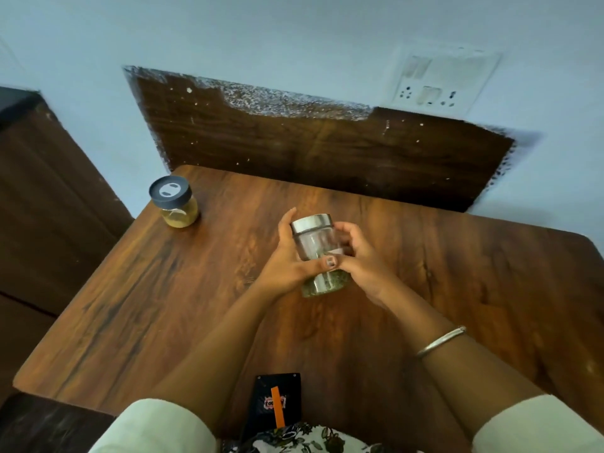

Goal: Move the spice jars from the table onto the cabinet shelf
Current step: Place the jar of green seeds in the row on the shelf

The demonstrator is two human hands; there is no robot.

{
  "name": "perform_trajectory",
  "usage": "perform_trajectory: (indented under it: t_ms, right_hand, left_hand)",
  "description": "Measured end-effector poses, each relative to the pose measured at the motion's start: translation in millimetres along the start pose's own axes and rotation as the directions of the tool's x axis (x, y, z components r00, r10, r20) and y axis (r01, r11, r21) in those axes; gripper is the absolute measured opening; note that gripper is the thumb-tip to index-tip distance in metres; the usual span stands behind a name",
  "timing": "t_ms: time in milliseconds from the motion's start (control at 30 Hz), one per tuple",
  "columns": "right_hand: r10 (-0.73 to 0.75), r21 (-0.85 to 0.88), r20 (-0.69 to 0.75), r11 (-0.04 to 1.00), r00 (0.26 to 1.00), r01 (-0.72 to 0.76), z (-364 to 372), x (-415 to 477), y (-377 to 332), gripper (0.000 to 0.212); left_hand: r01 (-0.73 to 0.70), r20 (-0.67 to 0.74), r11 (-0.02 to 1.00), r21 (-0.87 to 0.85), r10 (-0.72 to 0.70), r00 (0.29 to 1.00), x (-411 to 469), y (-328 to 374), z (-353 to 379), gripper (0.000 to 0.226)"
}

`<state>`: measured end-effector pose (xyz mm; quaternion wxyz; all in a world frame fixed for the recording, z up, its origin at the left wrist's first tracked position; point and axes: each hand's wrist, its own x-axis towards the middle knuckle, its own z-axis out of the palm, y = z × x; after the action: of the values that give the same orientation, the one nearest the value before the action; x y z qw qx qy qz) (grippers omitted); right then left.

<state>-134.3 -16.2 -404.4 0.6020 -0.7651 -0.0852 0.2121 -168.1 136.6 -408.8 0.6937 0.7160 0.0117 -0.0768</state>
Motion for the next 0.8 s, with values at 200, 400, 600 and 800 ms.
perform_trajectory:
  t_ms: [200, 400, 600, 800]
  right_hand:
    - [0.049, 0.314, 0.191, 0.943, 0.980, -0.108, -49.4, -31.1, 5.9, 0.083]
    - [0.010, 0.416, 0.093, 0.908, 0.996, -0.048, -80.3, -51.8, 14.7, 0.073]
    - [-0.090, 0.243, 0.211, 0.969, 0.973, 0.037, -107.0, -73.6, 17.4, 0.110]
    - [-0.088, -0.286, 0.274, 0.943, 0.958, 0.169, -129.4, -87.7, -1.7, 0.122]
  left_hand:
    - [0.022, 0.065, 0.989, -0.149, -0.013, 0.998, -0.6, 10.8, 45.9, 0.086]
    - [-0.029, 0.098, 0.999, 0.031, 0.026, 0.995, -9.0, 19.4, 74.5, 0.091]
    - [-0.115, 0.269, 0.972, 0.207, 0.057, 0.962, -15.6, 34.2, 96.7, 0.121]
    - [-0.142, 0.268, 0.979, 0.146, 0.099, 0.958, -21.3, 43.3, 100.1, 0.118]
